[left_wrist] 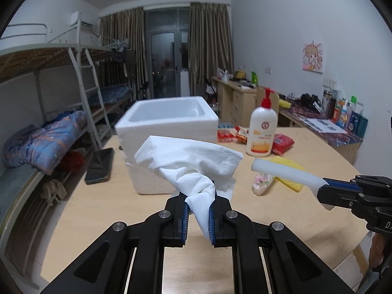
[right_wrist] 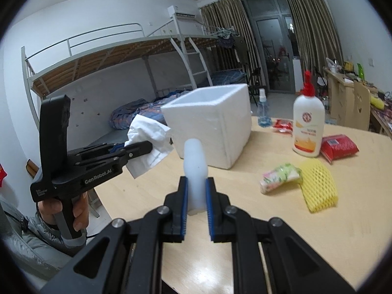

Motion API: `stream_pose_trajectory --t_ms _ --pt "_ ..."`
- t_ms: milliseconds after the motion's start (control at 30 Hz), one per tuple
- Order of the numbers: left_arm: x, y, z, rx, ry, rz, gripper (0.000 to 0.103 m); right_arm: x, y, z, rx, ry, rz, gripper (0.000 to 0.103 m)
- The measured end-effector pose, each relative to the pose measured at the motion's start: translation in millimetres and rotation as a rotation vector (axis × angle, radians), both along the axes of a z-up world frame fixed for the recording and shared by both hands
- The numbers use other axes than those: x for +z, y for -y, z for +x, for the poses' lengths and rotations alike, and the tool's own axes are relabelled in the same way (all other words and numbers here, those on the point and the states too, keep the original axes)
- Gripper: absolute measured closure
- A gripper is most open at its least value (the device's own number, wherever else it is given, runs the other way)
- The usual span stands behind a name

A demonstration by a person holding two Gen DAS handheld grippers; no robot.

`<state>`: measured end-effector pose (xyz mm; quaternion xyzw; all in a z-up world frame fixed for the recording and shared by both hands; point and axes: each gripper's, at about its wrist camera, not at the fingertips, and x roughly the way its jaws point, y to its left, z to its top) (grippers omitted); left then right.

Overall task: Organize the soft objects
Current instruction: 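Carry the cloth and foam tube over the white foam box with both grippers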

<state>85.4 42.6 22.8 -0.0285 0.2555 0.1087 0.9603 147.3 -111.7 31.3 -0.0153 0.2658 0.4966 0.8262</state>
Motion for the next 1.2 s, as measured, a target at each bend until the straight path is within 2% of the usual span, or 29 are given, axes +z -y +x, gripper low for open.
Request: stream_pose_trajectory --t_ms 333,567,867,1200 --pt "23 -20 -29 0.066 0.064 0.025 0.089 14 -30 -2 0.023 0.036 0.018 0.086" --pt "35 -34 -34 0.097 0.086 0.035 0.089 26 -54 -3 0.032 0.071 0.014 0.086" --pt "48 -44 -28 0.11 0.107 0.05 0.089 40 -73 3 0.029 0.093 0.02 0.086" --pt "60 -53 -16 0.097 0.114 0.034 0.089 59 -87 15 0.026 0.111 0.005 0.086"
